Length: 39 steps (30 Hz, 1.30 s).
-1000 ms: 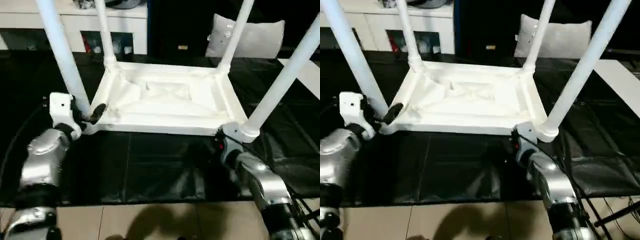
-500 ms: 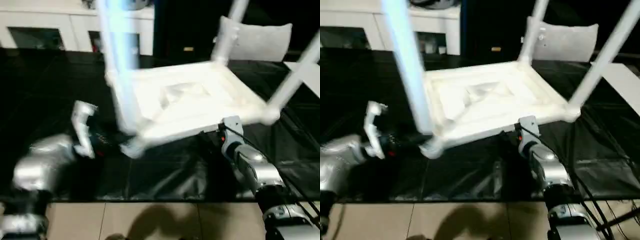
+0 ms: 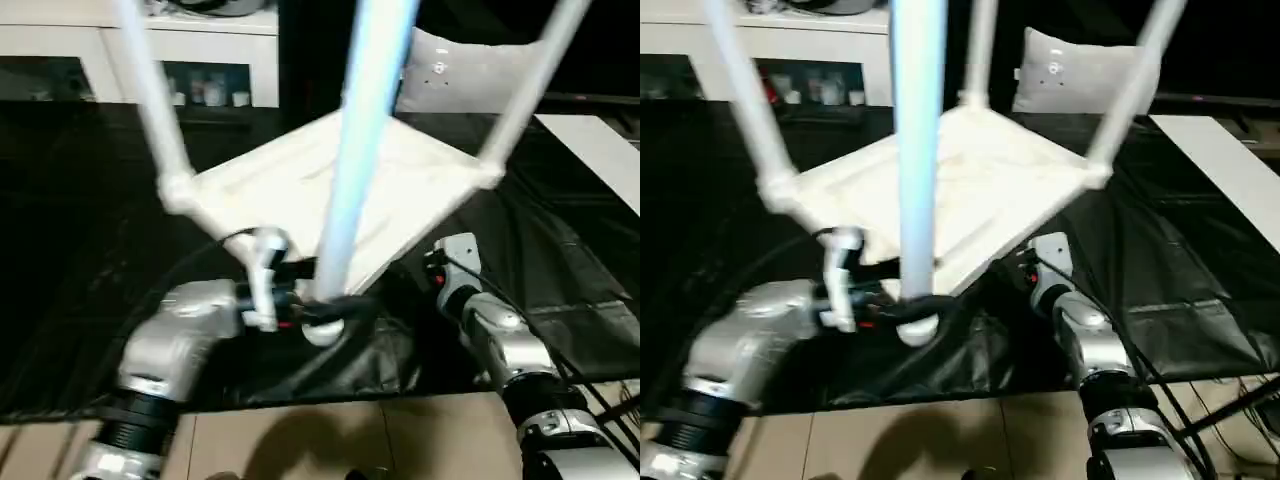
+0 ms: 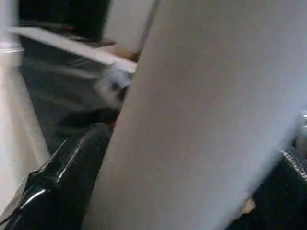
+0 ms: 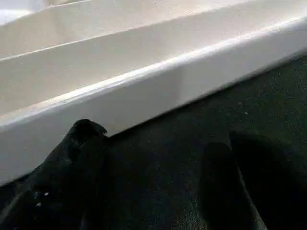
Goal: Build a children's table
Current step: Rotate table base
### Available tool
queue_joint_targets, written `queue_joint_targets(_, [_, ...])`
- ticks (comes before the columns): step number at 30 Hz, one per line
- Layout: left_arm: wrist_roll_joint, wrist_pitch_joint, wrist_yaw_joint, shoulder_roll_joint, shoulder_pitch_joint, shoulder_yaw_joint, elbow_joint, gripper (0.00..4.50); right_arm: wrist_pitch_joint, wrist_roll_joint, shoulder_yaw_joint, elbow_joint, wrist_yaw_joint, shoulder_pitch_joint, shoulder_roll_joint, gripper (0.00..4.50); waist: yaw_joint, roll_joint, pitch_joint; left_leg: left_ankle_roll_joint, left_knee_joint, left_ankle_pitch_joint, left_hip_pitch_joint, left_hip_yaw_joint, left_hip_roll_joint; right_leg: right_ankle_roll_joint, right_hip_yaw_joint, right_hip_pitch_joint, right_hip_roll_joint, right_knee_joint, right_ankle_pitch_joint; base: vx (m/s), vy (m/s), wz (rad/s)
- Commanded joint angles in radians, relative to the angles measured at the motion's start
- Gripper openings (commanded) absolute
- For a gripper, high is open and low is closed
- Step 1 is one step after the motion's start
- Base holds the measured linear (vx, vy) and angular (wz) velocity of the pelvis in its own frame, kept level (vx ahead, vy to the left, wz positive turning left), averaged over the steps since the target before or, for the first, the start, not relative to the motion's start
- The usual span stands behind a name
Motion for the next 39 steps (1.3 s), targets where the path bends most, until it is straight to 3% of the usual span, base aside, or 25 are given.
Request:
queue_joint_targets(1, [-0.036,0.033,-0.042,-0.018,0.024,-0.109,-0.082,4.5,-0.033,0.005,0.044,-0.031,0.053,-0.018,0.038,4.5,0.012,-0.001,-0.067,0.037,-0.068,-0.208,-0.003,0.005,0.013,-0.189,0.035,0.063,-0.049,-0.061,-0.27,0.0,0.0,0.0])
queue_joint_targets(6, [-0.032,0.054,-0.011,-0.038,0.026,-0.119,-0.096,4.5,-0.07,-0.011,0.041,0.007,0.064,-0.027,0.037,4.5,0.012,-0.004,-0.063,0.041,-0.068,-0.225,0.001,0.007,0.014,-0.188,0.034,0.057,-0.047,-0.066,-0.308,0.0,0.0,0.0])
queue_joint_targets(8, [0.075,-0.052,0.107,-0.102,-0.002,-0.116,-0.02,4.5,-0.066,-0.031,0.022,0.062,0.002,-0.052,0.035,4.5,0.014,-0.005,-0.061,0.033,-0.07,-0.244,0.002,0.006,0.015,-0.172,0.034,0.055,-0.047,-0.071,-0.343,0.0,0.0,0.0])
queue_joint_targets(10, [0.102,-0.078,0.147,-0.118,-0.012,-0.109,0.007,4.5,-0.061,-0.036,0.019,0.071,-0.017,-0.056,0.033,4.5,0.018,-0.004,-0.061,0.028,-0.068,-0.257,0.008,0.006,0.014,-0.161,0.033,0.052,-0.047,-0.076,-0.357,0.0,0.0,0.0])
queue_joint_targets(11, [0.13,-0.11,0.192,-0.132,-0.026,-0.098,0.039,4.5,-0.059,-0.04,0.012,0.08,-0.041,-0.059,0.031,4.5,0.018,-0.006,-0.06,0.029,-0.07,-0.263,0.004,0.005,0.013,-0.152,0.033,0.053,-0.046,-0.077,-0.368,0.0,0.0,0.0])
queue_joint_targets(15, [0.184,-0.151,0.327,-0.139,-0.079,-0.054,0.117,4.5,-0.019,-0.004,-0.052,0.101,-0.126,-0.053,0.022,4.5,0.024,-0.009,-0.065,0.025,-0.067,-0.256,0.008,0.004,0.011,-0.127,0.032,0.053,-0.048,-0.076,-0.376,0.0,0.0,0.0])
queue_joint_targets(20, [0.202,-0.156,0.361,-0.123,-0.064,-0.027,0.09,4.5,-0.003,0.02,-0.099,0.119,-0.155,-0.02,-0.005,4.5,0.027,-0.019,-0.069,0.039,-0.064,-0.198,-0.003,0.006,0.01,-0.138,0.031,0.059,-0.047,-0.064,-0.296,0.0,0.0,0.0])
queue_joint_targets(24, [0.193,-0.18,0.365,-0.109,-0.016,-0.027,0.011,4.5,-0.016,0.039,-0.121,0.071,-0.11,0.033,-0.035,4.5,0.031,-0.017,-0.066,0.052,-0.063,-0.215,-0.001,0.007,0.013,-0.138,0.031,0.055,-0.05,-0.07,-0.324,0.0,0.0,0.0])
queue_joint_targets(29, [0.163,-0.137,0.271,-0.018,0.007,-0.04,-0.038,4.5,-0.002,0.088,-0.122,-0.071,0.033,0.07,-0.079,4.5,0.037,-0.014,-0.061,0.047,-0.067,-0.272,0.003,0.005,0.011,-0.107,0.029,0.049,-0.046,-0.08,-0.422,0.0,0.0,0.0])
queue_joint_targets(32, [0.155,-0.15,0.138,0.086,0.006,-0.037,-0.012,4.5,-0.01,0.127,-0.119,-0.192,0.152,0.097,-0.133,4.5,0.037,0.003,-0.059,0.045,-0.072,-0.284,0.003,0.002,0.009,-0.096,0.029,0.049,-0.043,-0.085,-0.428,0.0,0.0,0.0])
queue_joint_targets(35, [0.178,-0.169,0.095,0.141,-0.023,-0.032,0.046,4.32,0.019,0.174,-0.142,-0.245,0.198,0.108,-0.157,4.5,0.037,0.004,-0.06,0.044,-0.072,-0.286,0.007,0.002,0.009,-0.107,0.03,0.047,-0.041,-0.081,-0.411,0.0,0.0,0.0])
queue_joint_targets(37, [0.226,-0.215,0.04,0.196,-0.06,-0.062,0.121,4.1,0.019,0.179,-0.13,-0.285,0.258,0.131,-0.191,4.5,0.041,0.011,-0.064,0.035,-0.072,-0.255,0.008,0.001,0.013,-0.145,0.032,0.051,-0.042,-0.071,-0.328,0.0,0.0,0.0])
queue_joint_targets(38, [0.239,-0.233,-0.002,0.227,-0.074,-0.084,0.151,4.03,0.037,0.187,-0.124,-0.314,0.294,0.147,-0.208,4.5,0.046,0.017,-0.066,0.041,-0.069,-0.255,0.015,0.004,0.011,-0.154,0.033,0.048,-0.04,-0.073,-0.296,0.0,0.0,0.0])
queue_joint_targets(39, [0.239,-0.233,-0.005,0.229,-0.075,-0.086,0.152,3.96,0.039,0.187,-0.123,-0.316,0.297,0.149,-0.209,4.5,0.046,0.014,-0.067,0.044,-0.07,-0.247,0.011,0.003,0.01,-0.161,0.033,0.052,-0.039,-0.069,-0.274,0.0,0.0,0.0])
